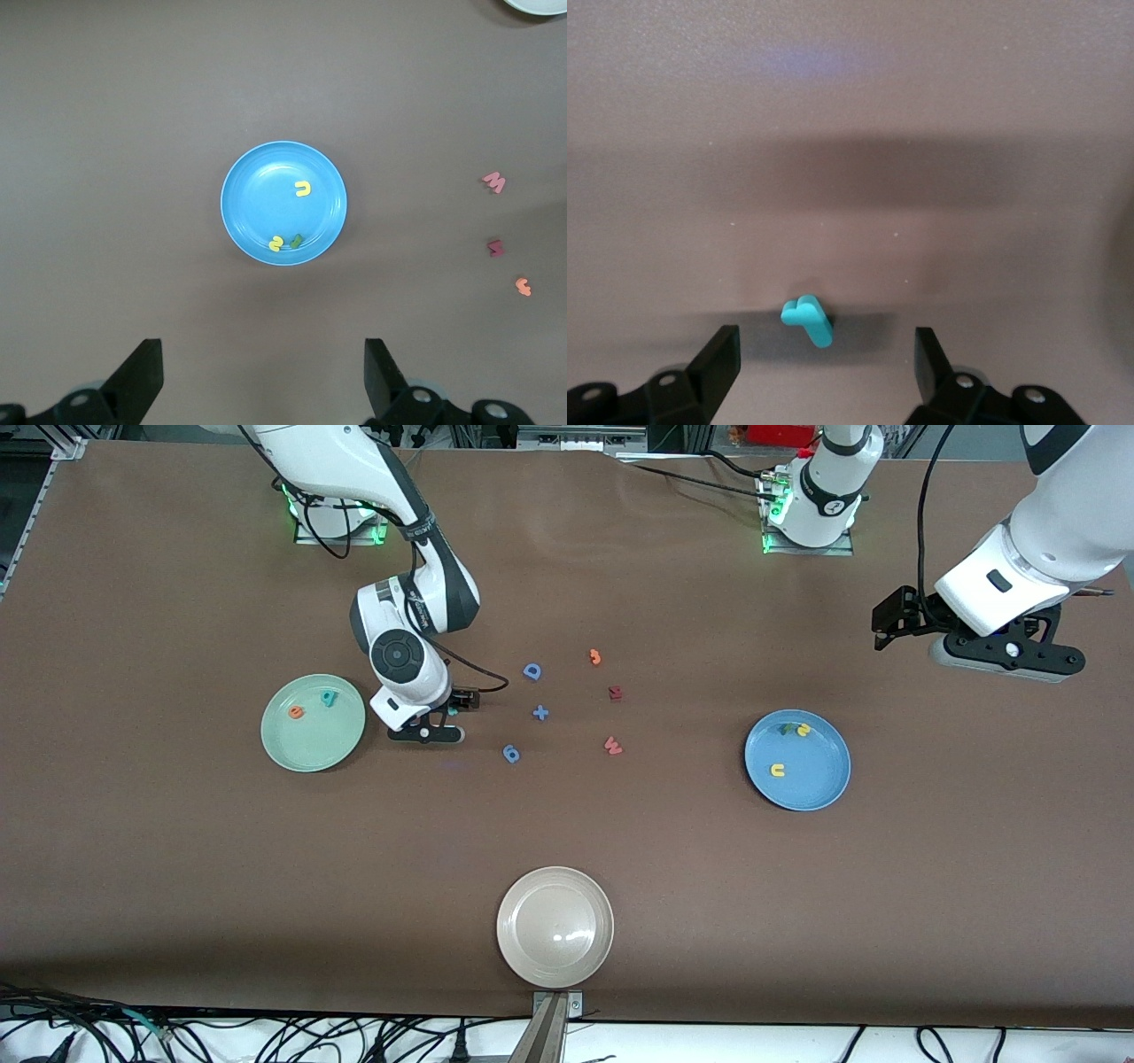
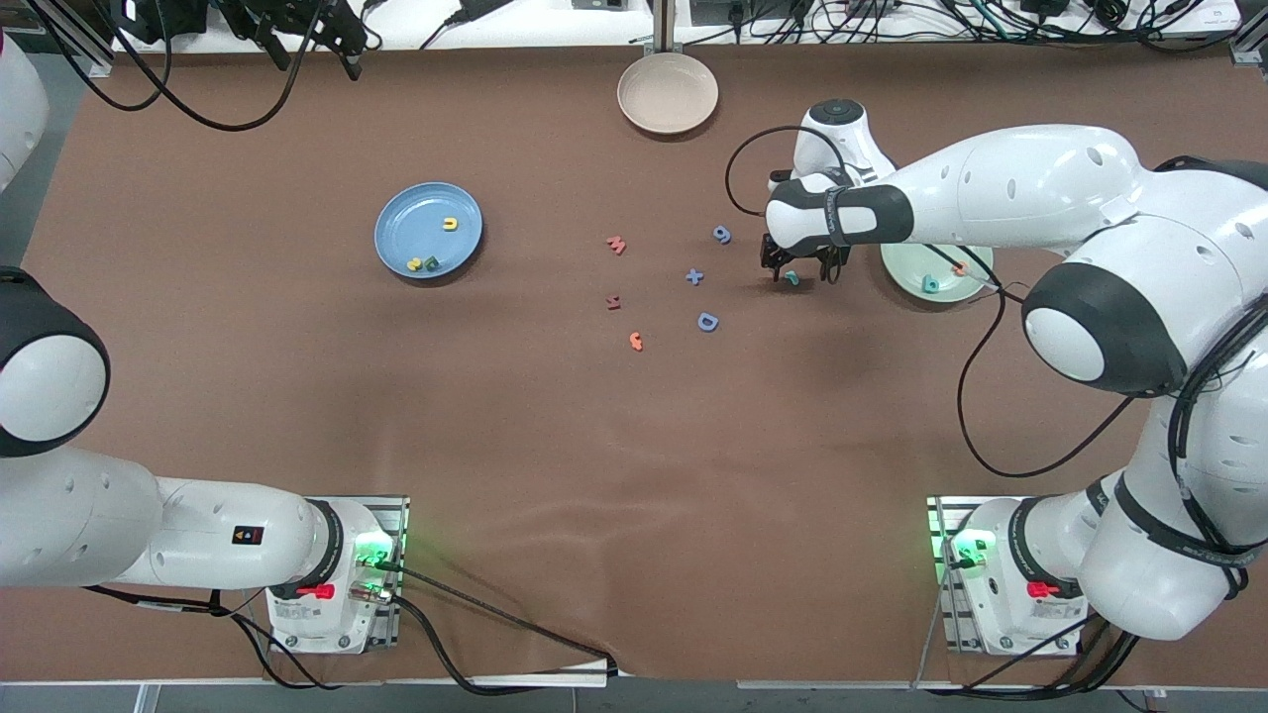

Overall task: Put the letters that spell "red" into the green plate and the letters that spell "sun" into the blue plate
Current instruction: 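Close the right gripper on the cyan 1 and lift it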

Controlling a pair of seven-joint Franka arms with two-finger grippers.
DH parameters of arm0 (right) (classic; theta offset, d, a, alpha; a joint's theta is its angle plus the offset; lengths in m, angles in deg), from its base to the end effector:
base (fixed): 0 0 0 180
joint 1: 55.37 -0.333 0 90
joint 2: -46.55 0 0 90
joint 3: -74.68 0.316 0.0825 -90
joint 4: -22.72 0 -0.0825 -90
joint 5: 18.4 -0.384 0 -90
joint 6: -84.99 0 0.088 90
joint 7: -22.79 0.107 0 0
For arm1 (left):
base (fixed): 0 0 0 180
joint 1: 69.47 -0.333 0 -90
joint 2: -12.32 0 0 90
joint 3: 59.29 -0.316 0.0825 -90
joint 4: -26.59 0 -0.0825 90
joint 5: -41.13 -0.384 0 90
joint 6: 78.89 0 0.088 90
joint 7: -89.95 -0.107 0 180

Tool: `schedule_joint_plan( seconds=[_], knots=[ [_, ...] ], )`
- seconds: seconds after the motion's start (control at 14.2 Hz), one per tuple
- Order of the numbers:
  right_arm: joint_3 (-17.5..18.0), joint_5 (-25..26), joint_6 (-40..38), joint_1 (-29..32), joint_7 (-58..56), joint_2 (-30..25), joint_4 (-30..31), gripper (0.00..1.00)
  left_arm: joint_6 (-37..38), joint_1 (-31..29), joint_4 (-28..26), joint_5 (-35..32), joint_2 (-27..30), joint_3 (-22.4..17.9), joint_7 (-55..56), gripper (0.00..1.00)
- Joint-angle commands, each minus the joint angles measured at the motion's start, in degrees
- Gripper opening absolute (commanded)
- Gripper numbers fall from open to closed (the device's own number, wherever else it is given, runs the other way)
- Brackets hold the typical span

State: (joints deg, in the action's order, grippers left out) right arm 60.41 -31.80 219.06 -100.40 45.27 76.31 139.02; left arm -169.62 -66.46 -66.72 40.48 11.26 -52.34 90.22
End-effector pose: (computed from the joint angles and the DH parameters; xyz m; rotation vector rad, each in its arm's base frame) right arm 0.4950 0.2982 0.1796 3.0712 -0.0220 -0.2713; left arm 0.5504 -0.0948 0.5881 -3.1141 0.2648 0.0974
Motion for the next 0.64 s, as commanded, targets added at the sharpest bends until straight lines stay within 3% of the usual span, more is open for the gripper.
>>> schedule_joint_plan(
  seconds=[0.0,0.21,0.35,0.56],
  knots=[
    [-0.06,-1.10,1.89,-0.33,0.29,0.83,-0.20,0.80,1.61,0.07,1.91,1.27,-0.70,-0.27,-0.88,1.00],
    [-0.06,-1.28,2.24,-0.33,0.29,0.83,-0.20,0.52,1.61,0.07,1.91,1.27,-0.70,-0.27,-0.88,1.00],
    [-0.06,-1.28,2.24,-0.33,0.29,0.83,-0.20,0.39,1.61,0.07,1.91,1.27,-0.70,-0.27,-0.88,1.00],
    [-0.06,-1.28,2.24,-0.33,0.29,0.74,-0.20,0.38,1.69,0.07,1.91,1.27,-0.70,-0.27,-0.88,1.00]
  ],
)
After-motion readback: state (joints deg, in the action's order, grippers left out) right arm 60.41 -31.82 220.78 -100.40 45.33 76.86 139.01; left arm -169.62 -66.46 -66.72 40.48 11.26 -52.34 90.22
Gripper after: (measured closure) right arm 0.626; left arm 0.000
